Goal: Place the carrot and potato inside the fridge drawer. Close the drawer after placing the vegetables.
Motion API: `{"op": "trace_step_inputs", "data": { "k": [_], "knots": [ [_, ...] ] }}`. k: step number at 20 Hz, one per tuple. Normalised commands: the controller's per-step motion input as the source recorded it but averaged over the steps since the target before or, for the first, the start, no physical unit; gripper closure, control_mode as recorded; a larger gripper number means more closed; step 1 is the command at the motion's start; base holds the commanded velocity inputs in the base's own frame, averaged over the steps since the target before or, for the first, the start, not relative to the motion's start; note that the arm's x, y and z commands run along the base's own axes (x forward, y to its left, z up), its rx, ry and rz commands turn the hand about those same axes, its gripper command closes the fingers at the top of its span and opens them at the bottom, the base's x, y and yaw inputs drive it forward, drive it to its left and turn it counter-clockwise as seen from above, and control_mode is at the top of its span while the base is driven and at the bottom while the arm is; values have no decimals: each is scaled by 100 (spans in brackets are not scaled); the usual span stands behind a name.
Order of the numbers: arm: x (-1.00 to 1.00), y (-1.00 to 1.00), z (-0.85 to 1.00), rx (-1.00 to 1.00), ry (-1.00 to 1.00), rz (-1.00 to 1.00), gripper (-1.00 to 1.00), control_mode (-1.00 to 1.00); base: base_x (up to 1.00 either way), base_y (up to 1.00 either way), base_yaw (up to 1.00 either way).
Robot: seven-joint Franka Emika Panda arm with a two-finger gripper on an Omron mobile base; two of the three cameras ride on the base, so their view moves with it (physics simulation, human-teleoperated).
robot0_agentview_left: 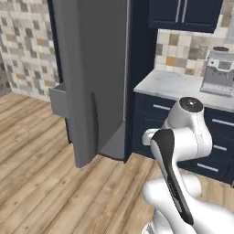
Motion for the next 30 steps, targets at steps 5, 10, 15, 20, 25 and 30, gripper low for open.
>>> {"op": "trace_step_inputs", "data": {
  "k": [5, 10, 15, 20, 25, 30],
  "knots": [
    [0, 0, 0, 0, 0, 0, 100, 100, -60, 0, 69],
    [0, 0, 0, 0, 0, 0, 100, 100, 5, 0, 65],
    [0, 0, 0, 0, 0, 0, 100, 100, 71, -13, 58],
    [0, 0, 0, 0, 0, 0, 100, 100, 91, -15, 47],
    [0, 0, 0, 0, 0, 0, 100, 100, 96, 0, 24],
    [0, 0, 0, 0, 0, 0, 100, 100, 85, 2, -5]
  ]
}}
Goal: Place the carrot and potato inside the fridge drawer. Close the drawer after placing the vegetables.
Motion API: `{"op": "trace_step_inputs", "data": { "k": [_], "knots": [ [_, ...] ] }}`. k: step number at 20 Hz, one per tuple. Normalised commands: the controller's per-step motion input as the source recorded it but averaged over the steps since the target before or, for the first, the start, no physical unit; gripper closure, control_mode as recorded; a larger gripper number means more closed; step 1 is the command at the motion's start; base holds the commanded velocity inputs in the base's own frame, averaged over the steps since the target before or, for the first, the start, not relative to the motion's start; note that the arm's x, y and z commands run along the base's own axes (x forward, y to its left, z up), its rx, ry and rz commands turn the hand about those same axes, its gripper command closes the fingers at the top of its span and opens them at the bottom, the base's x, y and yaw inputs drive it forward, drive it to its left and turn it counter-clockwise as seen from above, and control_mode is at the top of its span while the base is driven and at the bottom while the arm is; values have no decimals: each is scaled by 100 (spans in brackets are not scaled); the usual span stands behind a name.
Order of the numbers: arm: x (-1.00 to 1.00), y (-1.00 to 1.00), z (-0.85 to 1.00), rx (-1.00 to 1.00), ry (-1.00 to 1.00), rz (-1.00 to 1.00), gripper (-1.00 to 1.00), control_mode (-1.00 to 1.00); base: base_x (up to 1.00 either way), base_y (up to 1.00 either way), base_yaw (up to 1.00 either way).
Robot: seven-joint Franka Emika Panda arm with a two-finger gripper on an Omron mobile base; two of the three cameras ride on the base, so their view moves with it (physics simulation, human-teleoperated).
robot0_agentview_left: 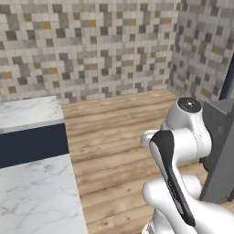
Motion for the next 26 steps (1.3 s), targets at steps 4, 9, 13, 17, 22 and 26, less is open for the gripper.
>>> {"op": "trace_step_inputs", "data": {
  "k": [4, 9, 13, 17, 22, 26],
  "knots": [
    [0, 0, 0, 0, 0, 0, 100, 100, 94, 25, -20],
    [0, 0, 0, 0, 0, 0, 100, 100, 99, 23, -22],
    [0, 0, 0, 0, 0, 0, 100, 100, 95, 10, -39],
    [0, 0, 0, 0, 0, 0, 100, 100, 64, 7, -56],
    [0, 0, 0, 0, 0, 0, 100, 100, 52, 7, -64],
    [0, 0, 0, 0, 0, 0, 100, 100, 56, 13, -65]
  ]
}}
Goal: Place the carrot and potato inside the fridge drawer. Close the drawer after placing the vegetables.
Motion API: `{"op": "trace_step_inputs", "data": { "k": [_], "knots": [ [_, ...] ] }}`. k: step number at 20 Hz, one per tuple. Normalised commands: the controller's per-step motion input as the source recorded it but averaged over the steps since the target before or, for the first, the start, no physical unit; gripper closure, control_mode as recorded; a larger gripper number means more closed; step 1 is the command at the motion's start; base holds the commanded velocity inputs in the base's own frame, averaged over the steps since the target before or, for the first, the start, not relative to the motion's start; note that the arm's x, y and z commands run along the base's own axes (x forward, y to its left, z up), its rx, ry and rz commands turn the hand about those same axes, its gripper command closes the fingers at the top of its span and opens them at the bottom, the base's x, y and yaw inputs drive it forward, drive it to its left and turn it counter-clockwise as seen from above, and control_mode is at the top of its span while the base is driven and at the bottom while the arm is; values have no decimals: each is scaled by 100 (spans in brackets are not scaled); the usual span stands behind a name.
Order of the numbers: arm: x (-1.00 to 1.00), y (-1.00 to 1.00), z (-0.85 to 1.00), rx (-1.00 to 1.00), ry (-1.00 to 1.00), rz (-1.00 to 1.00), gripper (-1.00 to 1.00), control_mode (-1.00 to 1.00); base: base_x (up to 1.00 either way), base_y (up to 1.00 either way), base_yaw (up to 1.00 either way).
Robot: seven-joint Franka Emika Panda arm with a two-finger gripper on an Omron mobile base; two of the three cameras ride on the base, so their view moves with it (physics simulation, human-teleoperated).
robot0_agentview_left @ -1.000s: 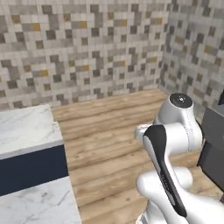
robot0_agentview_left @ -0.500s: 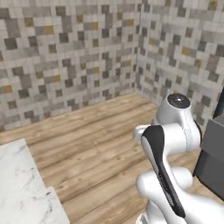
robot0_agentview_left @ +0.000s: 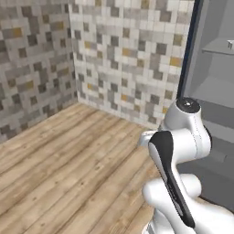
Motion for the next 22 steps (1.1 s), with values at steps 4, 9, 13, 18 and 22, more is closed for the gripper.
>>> {"op": "trace_step_inputs", "data": {
  "k": [4, 9, 13, 18, 22],
  "knots": [
    [0, 0, 0, 0, 0, 0, 100, 100, 67, 27, -65],
    [0, 0, 0, 0, 0, 0, 100, 100, 76, 0, -62],
    [0, 0, 0, 0, 0, 0, 100, 100, 79, 1, -61],
    [0, 0, 0, 0, 0, 0, 100, 100, 34, 12, -64],
    [0, 0, 0, 0, 0, 0, 100, 100, 13, 15, -67]
  ]
}}
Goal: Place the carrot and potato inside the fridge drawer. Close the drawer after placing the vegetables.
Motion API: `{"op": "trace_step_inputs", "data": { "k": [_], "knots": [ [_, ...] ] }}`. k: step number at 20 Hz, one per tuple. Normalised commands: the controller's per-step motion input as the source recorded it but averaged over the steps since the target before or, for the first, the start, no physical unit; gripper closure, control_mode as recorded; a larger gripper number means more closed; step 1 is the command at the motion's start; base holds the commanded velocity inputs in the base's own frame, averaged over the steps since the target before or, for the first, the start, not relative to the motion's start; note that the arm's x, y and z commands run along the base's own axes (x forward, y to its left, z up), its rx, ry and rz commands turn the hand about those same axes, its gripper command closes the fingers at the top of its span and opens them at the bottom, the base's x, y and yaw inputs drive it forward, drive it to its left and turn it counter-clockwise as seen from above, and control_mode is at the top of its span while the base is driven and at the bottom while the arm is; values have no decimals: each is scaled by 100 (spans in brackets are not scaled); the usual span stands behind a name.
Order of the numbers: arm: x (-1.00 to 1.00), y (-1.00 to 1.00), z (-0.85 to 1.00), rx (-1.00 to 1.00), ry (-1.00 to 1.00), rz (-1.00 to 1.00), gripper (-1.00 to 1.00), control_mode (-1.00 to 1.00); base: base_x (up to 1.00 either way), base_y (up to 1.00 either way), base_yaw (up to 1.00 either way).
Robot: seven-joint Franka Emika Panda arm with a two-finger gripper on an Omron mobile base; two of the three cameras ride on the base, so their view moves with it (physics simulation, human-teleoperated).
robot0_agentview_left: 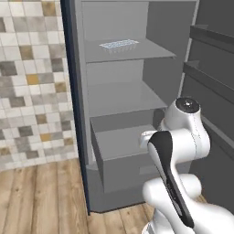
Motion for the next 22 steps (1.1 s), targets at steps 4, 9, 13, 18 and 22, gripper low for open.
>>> {"op": "trace_step_inputs", "data": {
  "k": [4, 9, 13, 18, 22],
  "knots": [
    [0, 0, 0, 0, 0, 0, 100, 100, 66, 48, -32],
    [15, 0, -10, 0, 0, 0, 100, -100, 48, 8, 0],
    [53, -29, -66, 9, 7, 0, 100, -100, 0, 0, 0],
    [98, -5, -82, 4, 26, 3, 100, -100, 0, 0, 0],
    [76, 0, -66, 0, 19, 8, 100, -100, 0, 0, 0]
  ]
}}
